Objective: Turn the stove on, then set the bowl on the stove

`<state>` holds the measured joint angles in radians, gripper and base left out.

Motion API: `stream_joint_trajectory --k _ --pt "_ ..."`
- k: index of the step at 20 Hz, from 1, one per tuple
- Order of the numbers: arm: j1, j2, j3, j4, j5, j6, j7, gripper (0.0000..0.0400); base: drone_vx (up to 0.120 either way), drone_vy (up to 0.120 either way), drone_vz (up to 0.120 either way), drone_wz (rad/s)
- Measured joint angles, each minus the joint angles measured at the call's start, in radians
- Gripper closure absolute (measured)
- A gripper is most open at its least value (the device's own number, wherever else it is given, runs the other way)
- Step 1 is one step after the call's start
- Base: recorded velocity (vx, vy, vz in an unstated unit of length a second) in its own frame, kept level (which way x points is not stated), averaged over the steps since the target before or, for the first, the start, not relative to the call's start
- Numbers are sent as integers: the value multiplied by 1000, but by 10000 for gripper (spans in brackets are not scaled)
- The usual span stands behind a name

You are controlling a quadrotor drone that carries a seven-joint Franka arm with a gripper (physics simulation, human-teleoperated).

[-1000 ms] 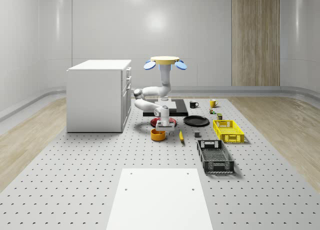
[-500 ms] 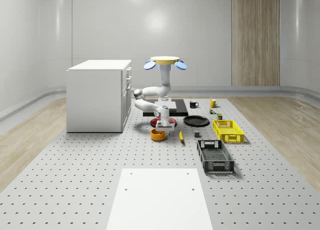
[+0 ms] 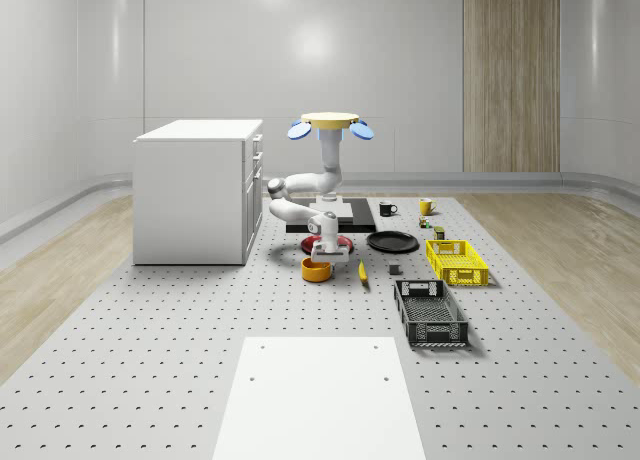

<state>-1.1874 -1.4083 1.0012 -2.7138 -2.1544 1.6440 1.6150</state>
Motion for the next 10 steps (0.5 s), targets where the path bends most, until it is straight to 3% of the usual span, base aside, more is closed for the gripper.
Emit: stream_joint_trajectory --k 8,10 --pt "10 1 25 -17 22 -19 -1 296 0 0 0 0" --pt "15 0 45 -29 40 -31 0 298 0 0 100 0"
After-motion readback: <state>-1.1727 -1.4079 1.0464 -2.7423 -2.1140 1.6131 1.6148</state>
